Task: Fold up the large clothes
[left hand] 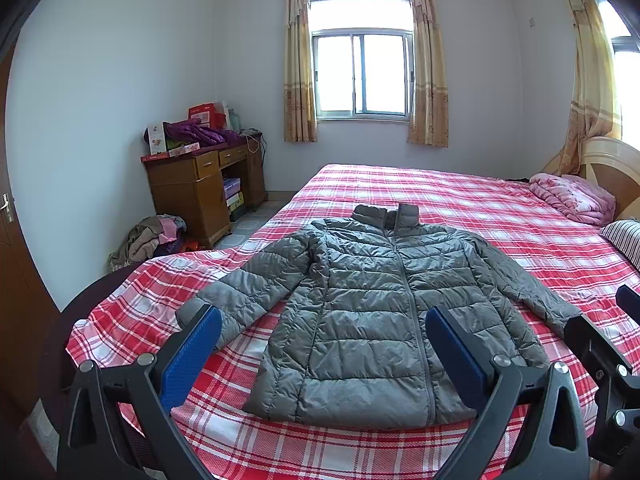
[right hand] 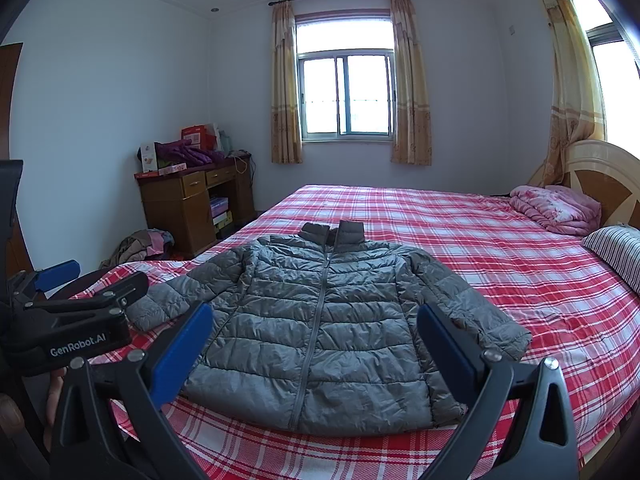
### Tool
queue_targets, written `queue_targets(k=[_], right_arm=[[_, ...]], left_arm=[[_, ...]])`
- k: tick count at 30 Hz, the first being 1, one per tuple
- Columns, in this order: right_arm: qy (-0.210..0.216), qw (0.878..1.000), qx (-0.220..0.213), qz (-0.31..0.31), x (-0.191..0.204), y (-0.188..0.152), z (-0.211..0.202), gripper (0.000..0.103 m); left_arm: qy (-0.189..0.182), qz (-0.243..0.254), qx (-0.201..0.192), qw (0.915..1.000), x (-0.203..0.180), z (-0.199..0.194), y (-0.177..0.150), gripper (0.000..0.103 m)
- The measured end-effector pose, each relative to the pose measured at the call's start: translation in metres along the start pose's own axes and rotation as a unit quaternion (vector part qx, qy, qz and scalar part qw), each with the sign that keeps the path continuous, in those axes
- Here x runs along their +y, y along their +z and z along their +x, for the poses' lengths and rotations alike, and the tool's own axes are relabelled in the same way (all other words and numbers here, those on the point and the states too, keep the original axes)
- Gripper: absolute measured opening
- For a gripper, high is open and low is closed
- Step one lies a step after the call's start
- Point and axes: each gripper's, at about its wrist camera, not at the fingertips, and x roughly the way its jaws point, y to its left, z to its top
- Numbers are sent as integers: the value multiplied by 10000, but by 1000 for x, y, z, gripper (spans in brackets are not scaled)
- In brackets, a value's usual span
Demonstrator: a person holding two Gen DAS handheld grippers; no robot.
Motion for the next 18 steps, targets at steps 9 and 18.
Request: queue_targets(k=[9, 18], right_arm=[[-7, 10000, 13, 3, 1, -1, 0, 103], [-53, 9998, 181, 97, -17, -13, 27, 103]], left_arm=[[26, 27, 89, 10000, 1, 6, -2, 102], [42, 257, 425, 9988, -8, 49, -16, 102]])
